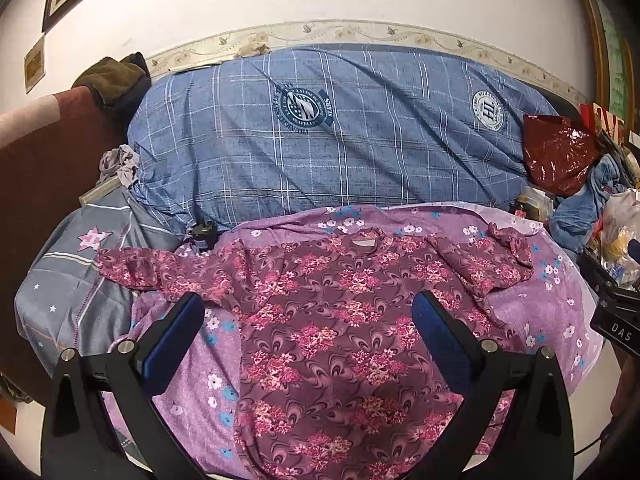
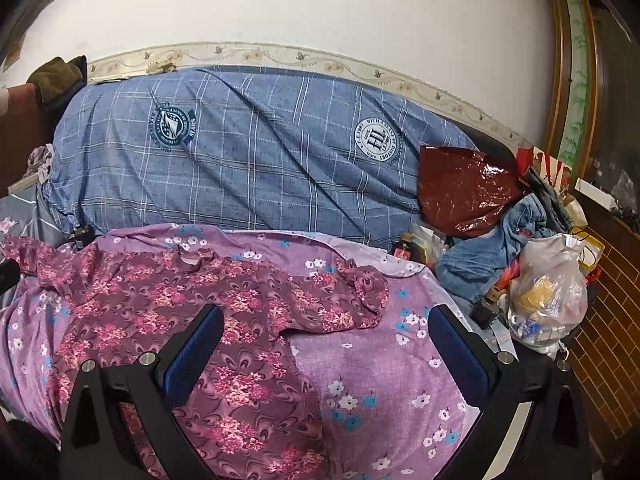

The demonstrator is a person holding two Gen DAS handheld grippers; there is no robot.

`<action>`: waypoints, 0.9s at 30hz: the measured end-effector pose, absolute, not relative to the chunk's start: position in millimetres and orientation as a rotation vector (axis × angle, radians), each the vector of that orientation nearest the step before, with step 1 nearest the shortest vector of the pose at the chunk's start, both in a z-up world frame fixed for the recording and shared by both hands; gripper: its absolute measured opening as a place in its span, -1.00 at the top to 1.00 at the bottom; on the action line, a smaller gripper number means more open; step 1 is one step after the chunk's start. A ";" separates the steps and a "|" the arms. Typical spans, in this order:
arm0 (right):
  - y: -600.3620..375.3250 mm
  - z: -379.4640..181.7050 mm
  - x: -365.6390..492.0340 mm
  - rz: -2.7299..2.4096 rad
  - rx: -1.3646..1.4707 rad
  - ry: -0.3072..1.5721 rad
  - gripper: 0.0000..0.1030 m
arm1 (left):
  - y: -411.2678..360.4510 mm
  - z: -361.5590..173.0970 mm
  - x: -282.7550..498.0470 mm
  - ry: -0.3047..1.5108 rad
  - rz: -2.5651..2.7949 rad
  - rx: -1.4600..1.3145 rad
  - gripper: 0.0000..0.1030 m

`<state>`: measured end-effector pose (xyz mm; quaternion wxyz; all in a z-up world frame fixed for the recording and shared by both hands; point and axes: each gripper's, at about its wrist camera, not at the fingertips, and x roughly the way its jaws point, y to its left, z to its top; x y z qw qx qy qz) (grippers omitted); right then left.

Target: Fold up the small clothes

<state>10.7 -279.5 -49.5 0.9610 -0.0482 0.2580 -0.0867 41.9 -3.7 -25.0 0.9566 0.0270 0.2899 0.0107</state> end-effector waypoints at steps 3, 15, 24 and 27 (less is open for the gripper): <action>-284.1 -55.4 25.3 -0.188 -0.116 0.526 -0.98 | -3.9 -32.0 59.6 0.605 -0.001 0.050 -1.00; -478.9 -180.0 235.3 -0.053 0.492 0.825 -0.64 | 45.7 -152.9 222.4 0.841 0.187 -0.103 -1.00; -503.4 -214.7 289.8 -0.112 0.478 0.795 -0.51 | 49.4 -169.4 260.1 0.778 0.256 -0.123 -1.00; -477.4 -214.6 305.7 -0.087 0.321 0.826 -0.76 | 46.1 -176.6 268.3 0.793 0.249 -0.108 -1.00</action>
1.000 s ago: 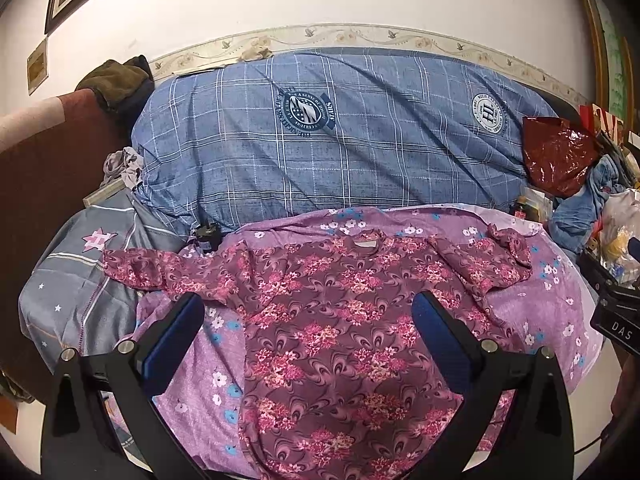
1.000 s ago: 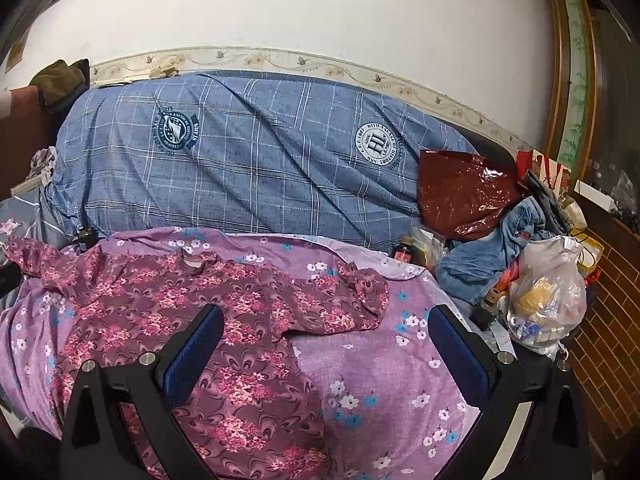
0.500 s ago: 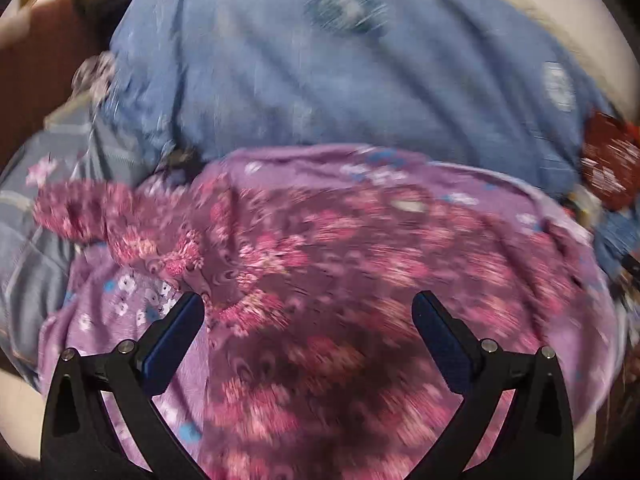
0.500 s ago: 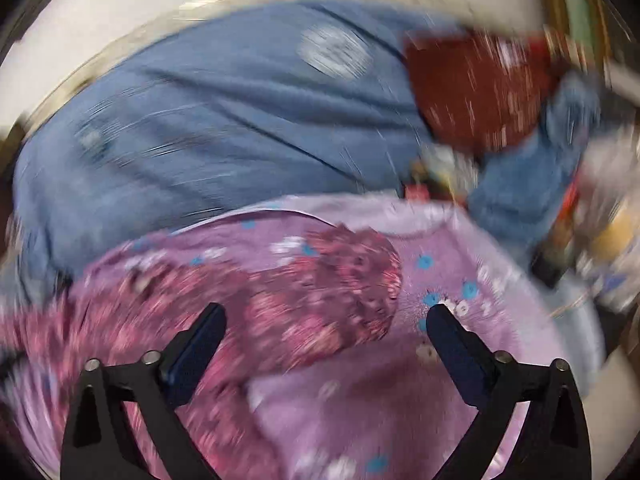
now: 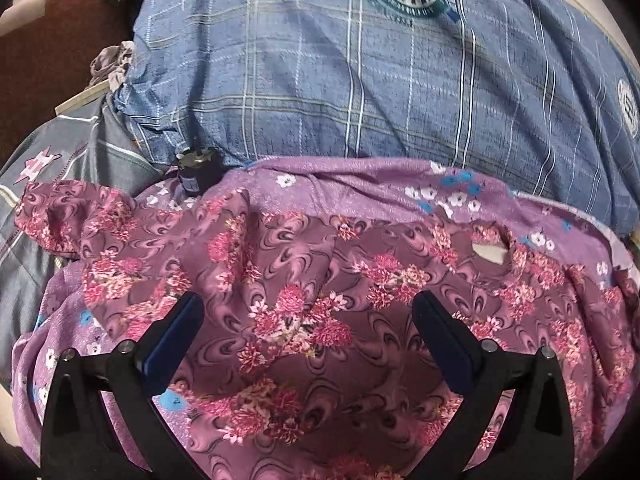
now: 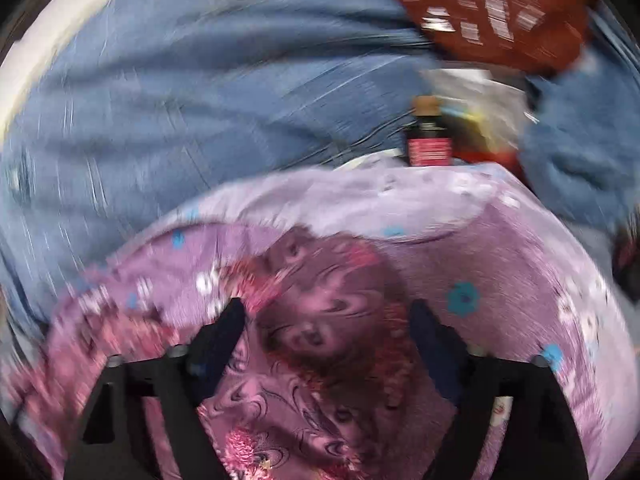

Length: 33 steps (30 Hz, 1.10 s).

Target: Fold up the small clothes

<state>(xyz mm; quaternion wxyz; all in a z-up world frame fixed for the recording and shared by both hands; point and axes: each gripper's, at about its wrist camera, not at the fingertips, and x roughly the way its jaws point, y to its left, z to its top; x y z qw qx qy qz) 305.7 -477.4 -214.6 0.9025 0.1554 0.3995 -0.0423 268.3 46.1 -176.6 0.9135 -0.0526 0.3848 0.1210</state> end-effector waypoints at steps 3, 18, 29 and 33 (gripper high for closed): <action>-459.3 -235.1 324.0 -0.195 0.170 0.922 -0.31 | 42.3 -179.6 270.2 0.811 0.230 -0.110 -1.00; -375.2 -100.5 249.9 0.314 0.514 0.730 0.76 | 90.4 -144.4 241.8 0.696 0.282 -0.177 -1.00; -134.0 -156.4 237.4 0.624 0.467 0.910 0.66 | 183.7 -149.1 230.1 0.650 0.513 -0.129 -1.00; -68.9 -201.7 235.8 0.641 0.372 1.035 0.13 | 203.1 -157.0 233.8 0.682 0.496 -0.181 -1.00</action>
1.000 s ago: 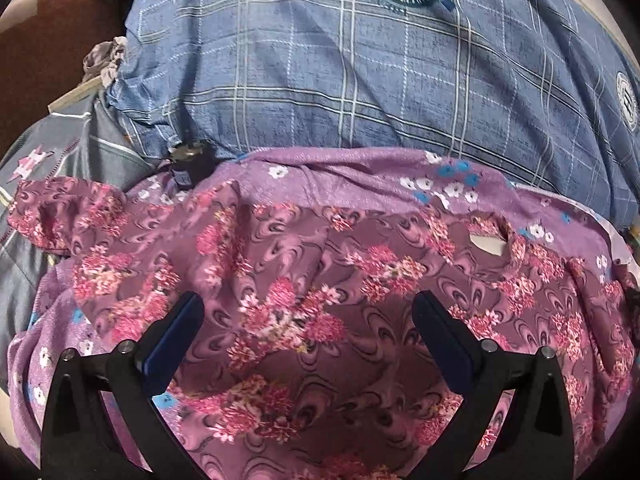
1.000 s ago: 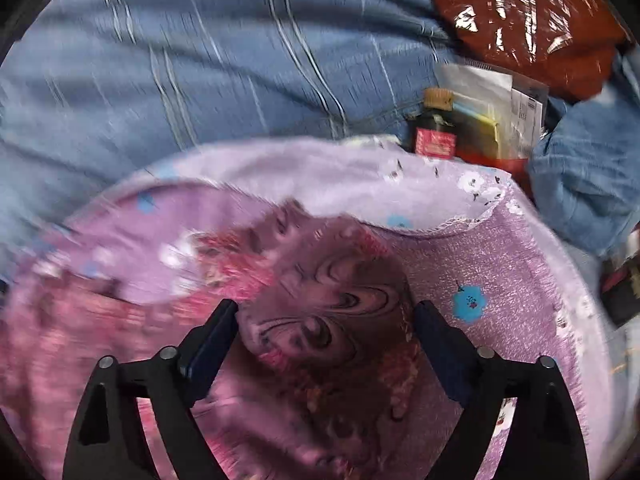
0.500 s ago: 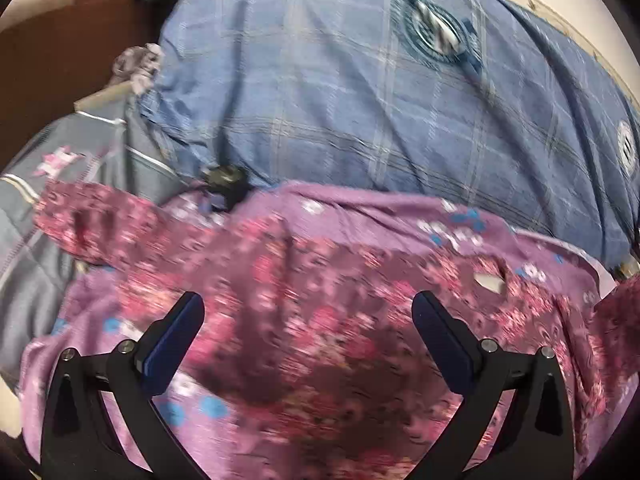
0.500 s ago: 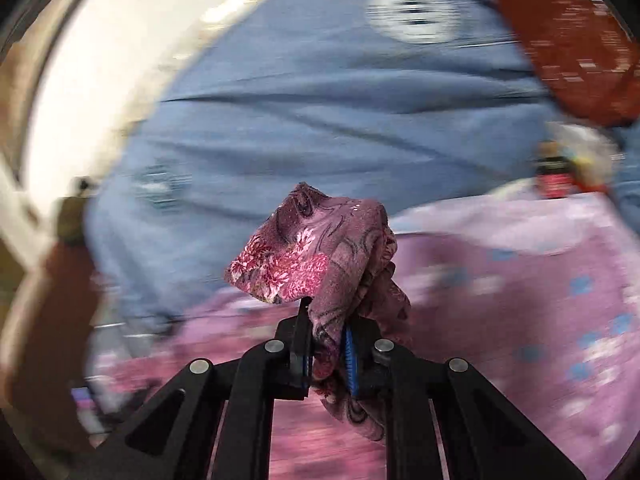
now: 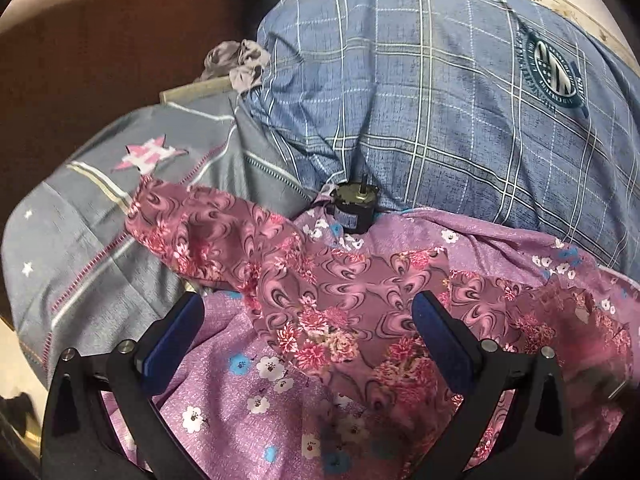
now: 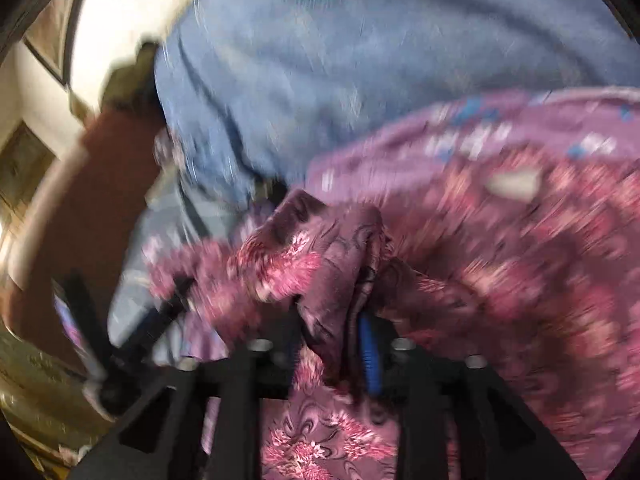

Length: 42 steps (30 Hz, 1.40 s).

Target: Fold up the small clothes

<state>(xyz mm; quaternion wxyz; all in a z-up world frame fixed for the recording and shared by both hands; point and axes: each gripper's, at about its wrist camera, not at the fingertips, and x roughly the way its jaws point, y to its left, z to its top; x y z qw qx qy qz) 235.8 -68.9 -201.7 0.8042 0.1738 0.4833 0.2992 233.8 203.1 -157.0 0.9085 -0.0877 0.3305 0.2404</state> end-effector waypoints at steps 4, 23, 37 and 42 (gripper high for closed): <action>-63.1 -219.1 235.8 0.669 0.375 1.085 -0.05 | 205.7 -158.3 236.0 0.690 0.445 -0.191 -1.00; -189.7 -250.9 230.3 0.098 0.320 1.029 0.46 | 128.3 -230.3 283.9 1.010 0.343 0.027 -0.82; -79.1 -254.1 203.0 0.391 0.184 0.902 0.18 | 277.4 -181.1 238.1 0.782 0.707 -0.403 -0.88; -80.3 -252.2 204.0 0.420 0.195 0.883 0.18 | 337.5 -194.6 220.6 0.757 0.770 -0.590 -0.88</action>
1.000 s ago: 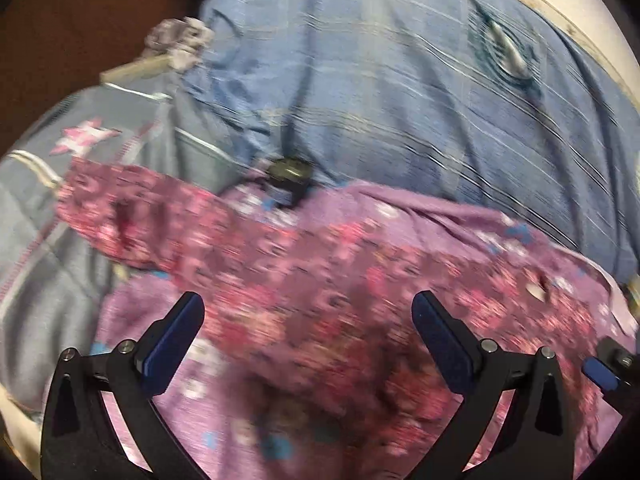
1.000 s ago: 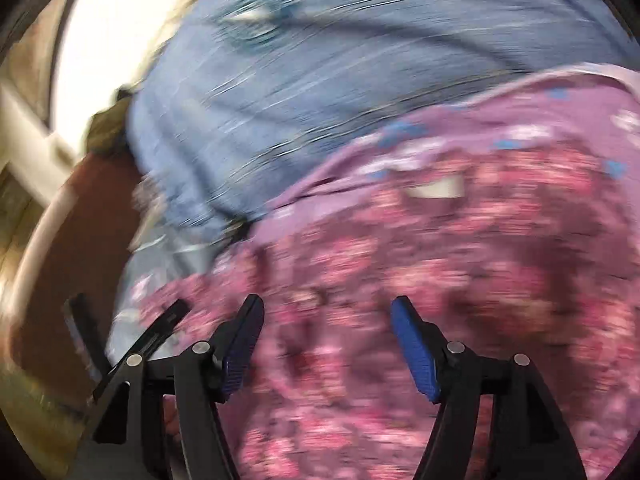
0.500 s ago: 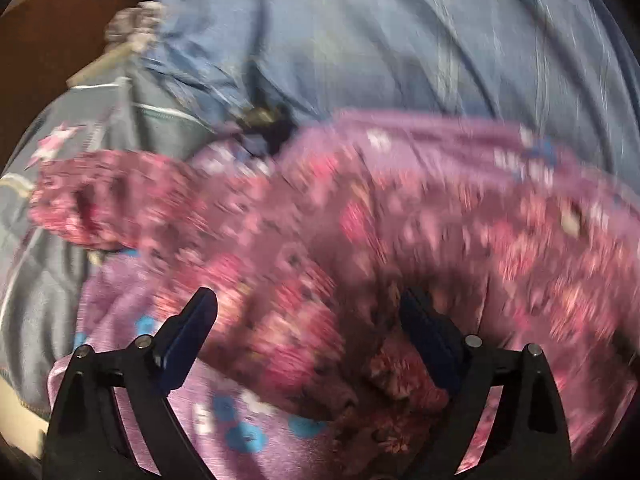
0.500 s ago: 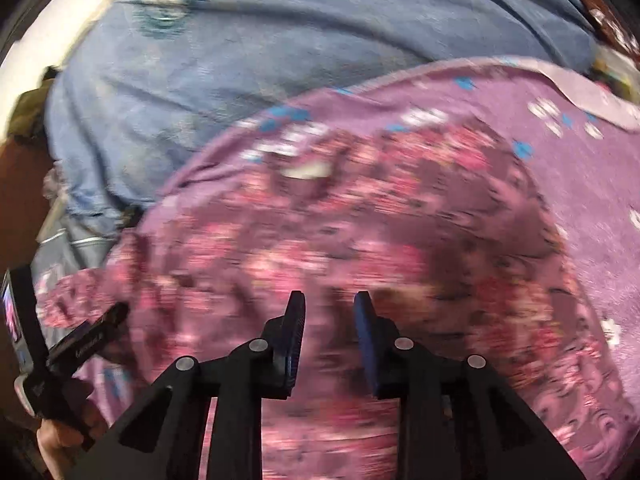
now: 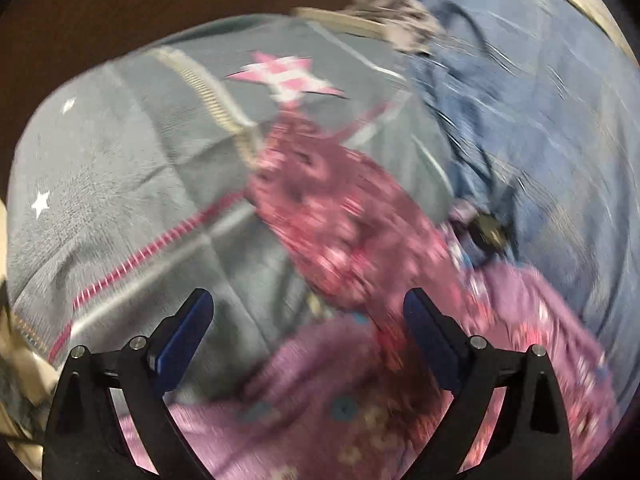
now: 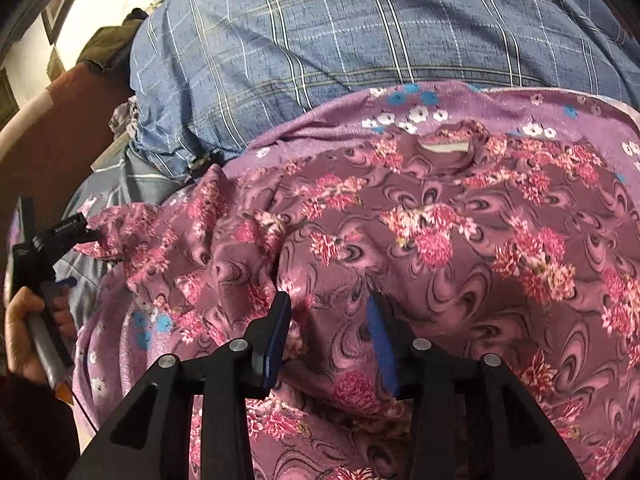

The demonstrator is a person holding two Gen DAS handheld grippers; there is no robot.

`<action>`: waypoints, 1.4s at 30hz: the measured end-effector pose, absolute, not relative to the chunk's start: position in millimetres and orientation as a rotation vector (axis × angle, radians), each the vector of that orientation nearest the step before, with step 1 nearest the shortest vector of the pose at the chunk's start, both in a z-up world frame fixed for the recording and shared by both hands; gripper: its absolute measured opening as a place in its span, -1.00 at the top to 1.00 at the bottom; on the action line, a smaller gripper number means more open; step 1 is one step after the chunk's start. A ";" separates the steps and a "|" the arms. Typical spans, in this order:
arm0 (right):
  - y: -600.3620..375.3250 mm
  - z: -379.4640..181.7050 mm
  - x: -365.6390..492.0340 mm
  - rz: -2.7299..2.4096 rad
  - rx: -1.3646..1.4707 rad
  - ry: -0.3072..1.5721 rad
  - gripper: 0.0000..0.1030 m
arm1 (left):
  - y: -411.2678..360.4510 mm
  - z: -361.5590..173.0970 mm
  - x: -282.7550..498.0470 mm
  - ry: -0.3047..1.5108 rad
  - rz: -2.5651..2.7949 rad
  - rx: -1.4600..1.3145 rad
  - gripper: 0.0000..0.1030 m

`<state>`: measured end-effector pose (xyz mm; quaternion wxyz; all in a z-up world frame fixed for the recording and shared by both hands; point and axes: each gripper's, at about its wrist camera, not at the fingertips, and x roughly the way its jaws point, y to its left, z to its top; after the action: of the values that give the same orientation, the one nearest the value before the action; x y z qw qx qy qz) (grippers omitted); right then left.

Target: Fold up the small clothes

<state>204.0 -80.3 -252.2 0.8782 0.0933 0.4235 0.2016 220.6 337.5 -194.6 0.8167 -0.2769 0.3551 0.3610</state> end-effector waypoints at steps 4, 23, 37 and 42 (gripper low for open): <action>-86.3 -253.6 204.8 0.431 0.226 0.885 0.18 | 350.7 -190.6 225.0 0.715 0.693 -0.645 -0.98; -112.7 -265.2 218.1 0.381 0.243 0.855 0.38 | 356.3 -184.4 251.4 0.648 0.604 -0.547 0.78; -137.0 -219.9 197.1 0.336 0.273 0.719 0.37 | 217.0 -79.2 241.7 0.517 0.087 -0.346 0.79; -185.8 -210.7 200.0 0.247 0.412 0.695 0.37 | 127.4 -58.1 236.3 0.503 -0.115 -0.275 0.79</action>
<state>200.0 -185.8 -210.7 0.9120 0.2002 0.3374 0.1200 236.3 127.4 -58.1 0.9576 -0.1358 0.2479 -0.0567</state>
